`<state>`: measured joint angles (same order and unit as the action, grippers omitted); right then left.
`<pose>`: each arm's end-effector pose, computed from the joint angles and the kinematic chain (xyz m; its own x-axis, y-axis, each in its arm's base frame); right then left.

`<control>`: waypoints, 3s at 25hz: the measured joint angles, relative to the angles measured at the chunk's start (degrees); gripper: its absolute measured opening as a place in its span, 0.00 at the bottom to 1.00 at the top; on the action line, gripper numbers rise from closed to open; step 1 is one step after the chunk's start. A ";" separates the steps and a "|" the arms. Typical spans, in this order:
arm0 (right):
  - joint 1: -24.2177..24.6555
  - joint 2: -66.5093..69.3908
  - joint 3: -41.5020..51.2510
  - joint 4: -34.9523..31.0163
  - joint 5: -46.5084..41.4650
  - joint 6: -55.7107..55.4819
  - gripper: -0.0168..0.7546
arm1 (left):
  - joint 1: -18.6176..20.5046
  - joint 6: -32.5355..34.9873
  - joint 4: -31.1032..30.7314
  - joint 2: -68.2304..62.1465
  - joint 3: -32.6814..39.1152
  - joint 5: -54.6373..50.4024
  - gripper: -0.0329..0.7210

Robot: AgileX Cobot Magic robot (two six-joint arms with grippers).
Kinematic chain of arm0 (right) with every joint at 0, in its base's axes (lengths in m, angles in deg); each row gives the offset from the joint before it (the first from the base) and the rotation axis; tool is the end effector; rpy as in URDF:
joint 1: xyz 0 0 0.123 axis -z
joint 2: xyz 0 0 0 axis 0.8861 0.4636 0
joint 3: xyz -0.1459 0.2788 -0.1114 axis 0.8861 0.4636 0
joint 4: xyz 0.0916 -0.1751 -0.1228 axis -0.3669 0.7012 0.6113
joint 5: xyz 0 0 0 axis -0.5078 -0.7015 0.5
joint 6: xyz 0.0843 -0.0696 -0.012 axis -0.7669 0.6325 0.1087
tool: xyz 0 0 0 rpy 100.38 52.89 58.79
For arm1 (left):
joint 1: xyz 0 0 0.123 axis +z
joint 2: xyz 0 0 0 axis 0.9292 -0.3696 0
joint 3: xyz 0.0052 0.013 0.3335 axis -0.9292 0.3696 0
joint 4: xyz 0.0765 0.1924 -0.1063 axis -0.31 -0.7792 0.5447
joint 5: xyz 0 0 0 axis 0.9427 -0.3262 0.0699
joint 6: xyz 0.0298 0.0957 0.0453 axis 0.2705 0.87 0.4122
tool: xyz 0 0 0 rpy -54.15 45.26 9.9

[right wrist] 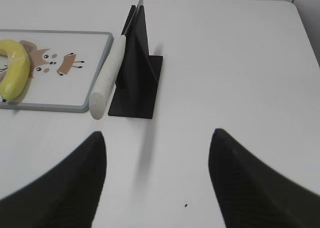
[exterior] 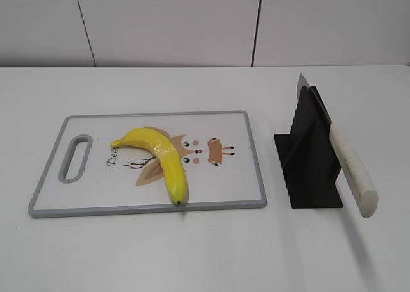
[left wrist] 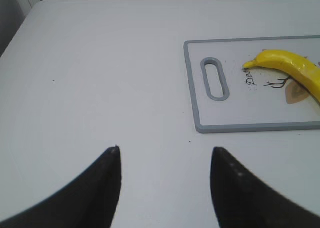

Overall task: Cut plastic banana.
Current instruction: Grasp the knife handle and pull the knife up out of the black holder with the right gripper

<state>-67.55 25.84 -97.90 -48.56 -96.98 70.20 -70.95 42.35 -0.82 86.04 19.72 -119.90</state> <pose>-0.0562 0.0103 0.2647 -0.4196 -0.0123 -0.9076 -0.2053 0.9753 0.0817 -0.0555 -0.0042 0.2536 -0.4712 0.1287 -0.8726 0.1508 0.9865 0.0641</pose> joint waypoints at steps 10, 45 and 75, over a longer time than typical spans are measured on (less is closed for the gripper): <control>0.00 0.00 0.00 0.00 0.00 0.00 0.66 | 0.00 0.00 0.00 0.00 0.00 0.00 0.75; 0.00 31.81 -12.92 1.53 -8.29 -0.11 0.66 | 0.00 0.00 0.00 0.00 0.00 0.00 0.75; -17.41 86.60 -29.08 2.02 -0.80 -10.50 0.66 | 0.00 -0.01 0.00 0.00 0.00 0.00 0.75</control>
<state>-84.96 112.44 -126.98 -46.54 -97.78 59.70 -70.95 42.34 -0.82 86.04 19.72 -119.90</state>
